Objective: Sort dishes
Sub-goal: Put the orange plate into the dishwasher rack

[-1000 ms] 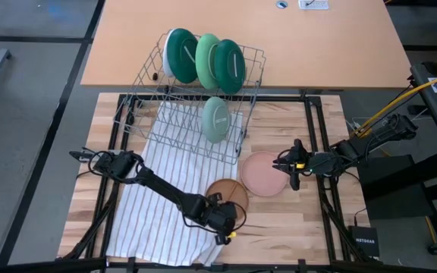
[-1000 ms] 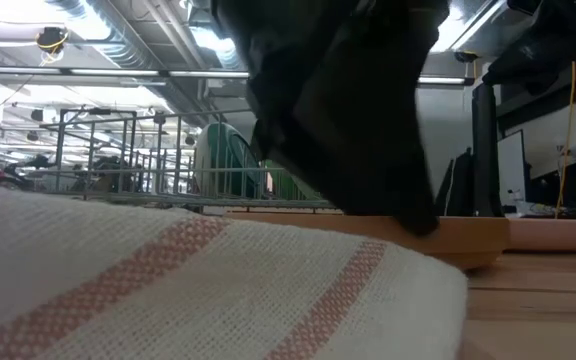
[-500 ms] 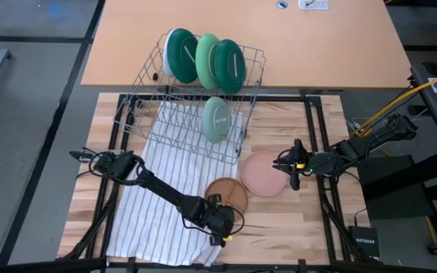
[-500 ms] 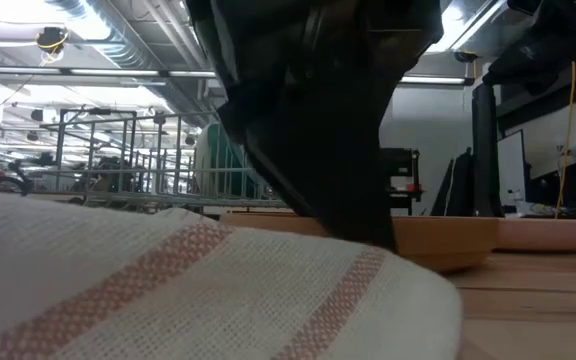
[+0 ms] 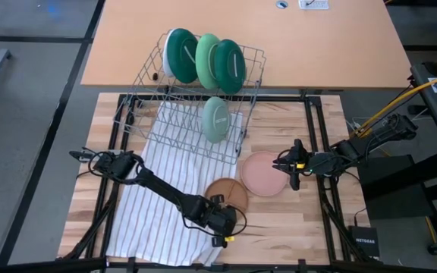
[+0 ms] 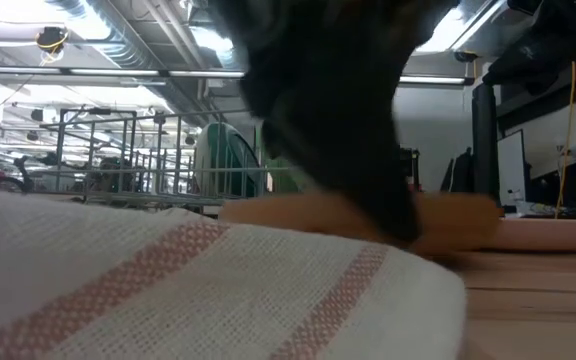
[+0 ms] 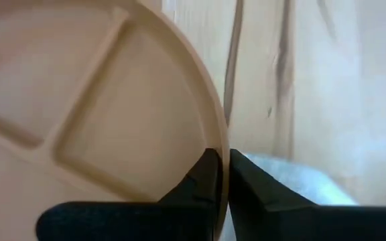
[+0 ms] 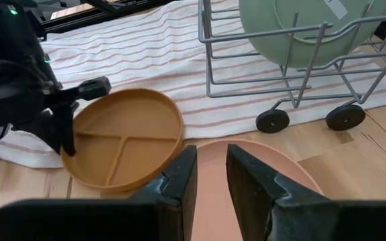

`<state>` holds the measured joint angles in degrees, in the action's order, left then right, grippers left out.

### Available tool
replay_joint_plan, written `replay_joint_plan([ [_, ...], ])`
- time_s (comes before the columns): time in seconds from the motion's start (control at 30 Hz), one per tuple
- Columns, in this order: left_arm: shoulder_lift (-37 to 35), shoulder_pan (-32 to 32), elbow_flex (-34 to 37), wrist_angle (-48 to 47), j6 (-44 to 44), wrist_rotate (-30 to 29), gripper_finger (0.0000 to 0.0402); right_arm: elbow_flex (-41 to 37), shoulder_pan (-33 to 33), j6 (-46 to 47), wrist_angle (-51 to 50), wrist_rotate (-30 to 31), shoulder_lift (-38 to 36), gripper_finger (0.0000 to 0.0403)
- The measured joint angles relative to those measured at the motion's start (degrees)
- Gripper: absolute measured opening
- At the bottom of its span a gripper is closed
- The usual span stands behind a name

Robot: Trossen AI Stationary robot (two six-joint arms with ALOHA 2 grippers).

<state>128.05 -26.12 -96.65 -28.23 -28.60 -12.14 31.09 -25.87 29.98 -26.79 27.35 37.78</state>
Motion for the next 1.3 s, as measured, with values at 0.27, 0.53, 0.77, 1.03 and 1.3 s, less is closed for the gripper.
replay_joint_plan([
  [0.27, -0.69, 0.34, -7.68, -3.09, 1.38, 4.16, 0.0007, 0.0, 0.0, 0.0, -0.06, 0.0, 0.0, 0.0085],
  [0.53, -9.94, 0.95, -9.98, -6.91, 0.53, 7.65, 0.0005, 0.0, -0.04, 0.0, -0.35, 0.0, 0.02, 0.0085],
  [0.77, -22.33, 1.32, -10.0, -13.53, 0.59, 0.04, 0.0002, 0.0, -0.04, 0.0, -0.52, 0.0, 0.0, 0.0085],
  [1.03, -36.98, 1.61, -9.88, -25.29, 0.48, -16.01, 0.0002, 0.0, -0.02, 0.0, -0.83, 0.0, 0.0, 0.0085],
  [1.3, -52.15, 3.0, -1.48, -30.78, -3.34, -26.98, 0.0001, 0.0, -0.02, 0.0, -0.84, 0.0, 0.0, 0.0085],
])
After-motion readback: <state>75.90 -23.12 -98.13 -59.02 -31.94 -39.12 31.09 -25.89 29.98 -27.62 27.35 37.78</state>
